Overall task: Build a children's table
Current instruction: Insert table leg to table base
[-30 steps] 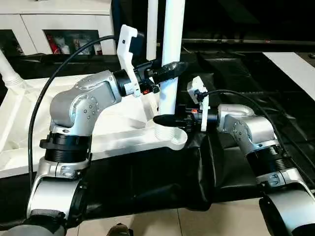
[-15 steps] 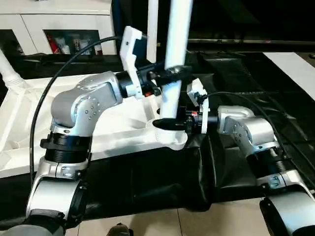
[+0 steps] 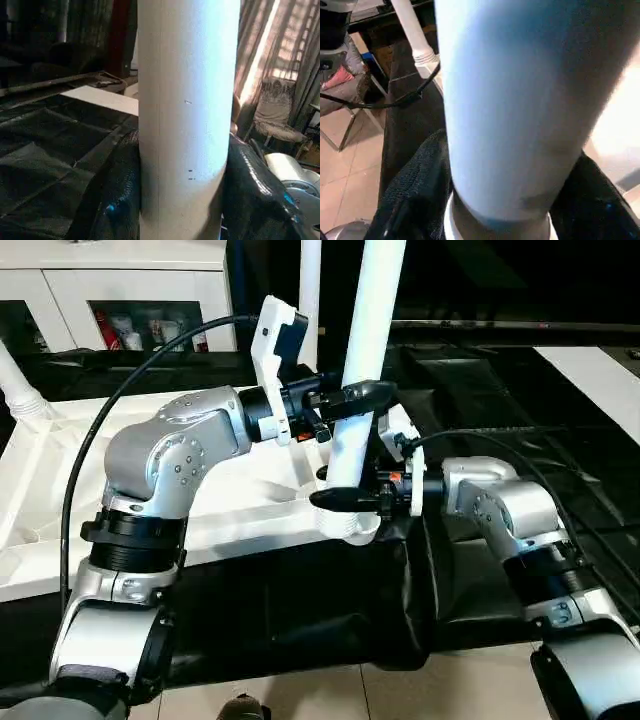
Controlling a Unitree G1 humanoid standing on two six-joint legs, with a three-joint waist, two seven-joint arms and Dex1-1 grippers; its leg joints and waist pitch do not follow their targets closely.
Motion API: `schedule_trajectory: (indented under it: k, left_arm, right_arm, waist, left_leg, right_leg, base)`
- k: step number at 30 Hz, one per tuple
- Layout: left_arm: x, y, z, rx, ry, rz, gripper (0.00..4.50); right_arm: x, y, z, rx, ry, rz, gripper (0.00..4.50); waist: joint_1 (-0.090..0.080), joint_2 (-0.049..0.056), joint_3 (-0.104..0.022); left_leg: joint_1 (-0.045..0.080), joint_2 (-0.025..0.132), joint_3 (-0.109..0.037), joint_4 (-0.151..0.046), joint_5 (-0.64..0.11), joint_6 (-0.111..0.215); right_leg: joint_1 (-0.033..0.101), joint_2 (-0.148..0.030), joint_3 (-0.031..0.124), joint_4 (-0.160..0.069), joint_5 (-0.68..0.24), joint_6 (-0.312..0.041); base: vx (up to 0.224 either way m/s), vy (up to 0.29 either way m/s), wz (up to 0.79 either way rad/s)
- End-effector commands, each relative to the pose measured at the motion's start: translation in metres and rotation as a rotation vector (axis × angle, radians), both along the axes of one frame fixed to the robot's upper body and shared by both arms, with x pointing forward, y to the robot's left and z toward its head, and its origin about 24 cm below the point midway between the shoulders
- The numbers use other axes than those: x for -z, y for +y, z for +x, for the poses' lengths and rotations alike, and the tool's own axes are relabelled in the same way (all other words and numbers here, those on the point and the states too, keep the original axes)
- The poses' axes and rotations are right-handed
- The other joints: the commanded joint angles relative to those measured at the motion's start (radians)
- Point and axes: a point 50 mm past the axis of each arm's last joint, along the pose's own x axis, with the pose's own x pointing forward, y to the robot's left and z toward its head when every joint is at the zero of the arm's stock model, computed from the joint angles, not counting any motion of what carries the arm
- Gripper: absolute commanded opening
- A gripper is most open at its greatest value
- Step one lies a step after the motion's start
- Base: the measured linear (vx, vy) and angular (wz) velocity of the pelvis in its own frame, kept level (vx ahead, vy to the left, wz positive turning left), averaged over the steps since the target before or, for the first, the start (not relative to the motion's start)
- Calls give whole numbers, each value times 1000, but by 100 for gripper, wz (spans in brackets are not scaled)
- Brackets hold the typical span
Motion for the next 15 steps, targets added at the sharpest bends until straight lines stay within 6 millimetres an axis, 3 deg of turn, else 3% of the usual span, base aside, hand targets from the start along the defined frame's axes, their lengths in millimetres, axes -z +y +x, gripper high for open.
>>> schedule_trajectory:
  k: [1, 2, 11, 15]
  left_arm:
    - [-5, 0, -1, 4, -27, 6, 181]
    - [-5, 0, -1, 4, -27, 7, 181]
    - [-6, 1, 0, 3, -31, 6, 181]
    - [-6, 1, 0, 1, -30, 2, 181]
  right_arm:
    - [-4, -2, -1, -7, -23, -11, 240]
    - [-4, -2, -1, -7, -23, -10, 240]
    - [-4, -1, 0, -4, -25, -5, 240]
    - [-5, 0, 0, -4, -23, 5, 202]
  waist:
    - [-1, 8, -85]
    - [-1, 5, -85]
    - [0, 5, -86]
    - [0, 6, -86]
  left_leg:
    - [17, 32, -8, -63, -134, -3]
    - [17, 33, -8, -63, -139, -4]
    - [18, 33, -8, -63, -130, -1]
    - [17, 32, -8, -63, -135, -2]
  right_leg:
    - [63, -58, 50, -60, -82, -227]
    - [63, -58, 51, -61, -88, -226]
    - [63, -58, 51, -59, -73, -231]
    - [64, -58, 51, -60, -78, -230]
  base:
    - [0, 0, 0]
    - [0, 0, 0]
    - [0, 0, 0]
    - [0, 0, 0]
